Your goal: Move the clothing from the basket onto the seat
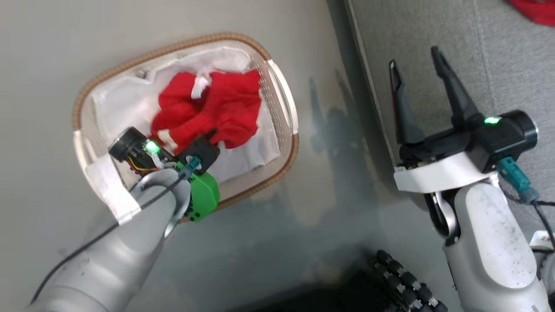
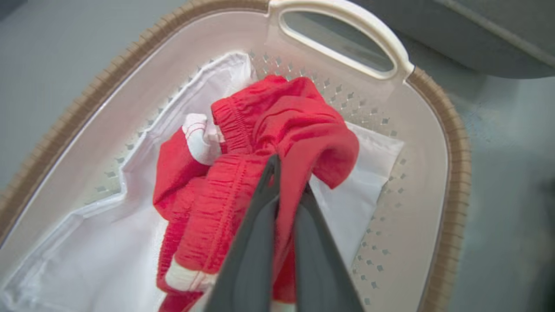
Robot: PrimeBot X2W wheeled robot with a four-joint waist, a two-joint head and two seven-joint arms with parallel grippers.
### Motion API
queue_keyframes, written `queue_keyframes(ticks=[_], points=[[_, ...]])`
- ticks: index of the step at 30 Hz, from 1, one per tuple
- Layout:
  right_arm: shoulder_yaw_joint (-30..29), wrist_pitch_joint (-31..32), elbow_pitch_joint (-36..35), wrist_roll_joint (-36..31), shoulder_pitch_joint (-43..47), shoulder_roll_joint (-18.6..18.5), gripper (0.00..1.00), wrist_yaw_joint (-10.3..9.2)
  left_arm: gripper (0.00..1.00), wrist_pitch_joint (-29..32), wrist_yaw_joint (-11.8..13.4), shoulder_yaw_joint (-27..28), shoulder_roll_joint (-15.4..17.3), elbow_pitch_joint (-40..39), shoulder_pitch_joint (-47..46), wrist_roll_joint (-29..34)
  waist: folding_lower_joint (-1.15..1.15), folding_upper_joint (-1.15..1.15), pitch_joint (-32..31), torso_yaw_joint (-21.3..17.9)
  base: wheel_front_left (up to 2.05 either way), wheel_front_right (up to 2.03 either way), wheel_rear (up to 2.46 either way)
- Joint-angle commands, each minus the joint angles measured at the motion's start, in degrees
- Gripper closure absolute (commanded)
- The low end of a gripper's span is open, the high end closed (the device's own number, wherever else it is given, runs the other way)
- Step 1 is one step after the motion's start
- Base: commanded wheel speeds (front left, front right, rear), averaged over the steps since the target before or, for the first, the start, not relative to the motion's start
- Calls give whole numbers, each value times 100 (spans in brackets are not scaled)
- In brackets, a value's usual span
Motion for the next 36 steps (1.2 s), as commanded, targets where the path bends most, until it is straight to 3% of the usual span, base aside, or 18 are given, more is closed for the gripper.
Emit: queue_keyframes(ticks=[1,13,24,29,36], points=[[-23,-12,98,-50,153,-26,0,-8,100,-27,48,56,96,-258,243,-39,0,0,-896,435,0,0,0],[49,-12,858,-285,950,-27,0,-8,100,-27,167,286,977,-2285,1218,63,0,0,-2816,714,0,0,0],[438,-13,1207,-271,1275,-26,0,-8,100,605,24,216,1594,-3507,860,8,0,0,-4041,831,0,0,0],[770,-13,1272,-203,1115,-24,0,-8,100,886,-13,288,1678,-3925,454,-56,0,0,-4268,886,0,0,0],[1290,-13,1355,-69,882,-25,0,-8,100,1119,-35,398,1557,-4215,57,-241,0,0,-4437,910,0,0,0]])
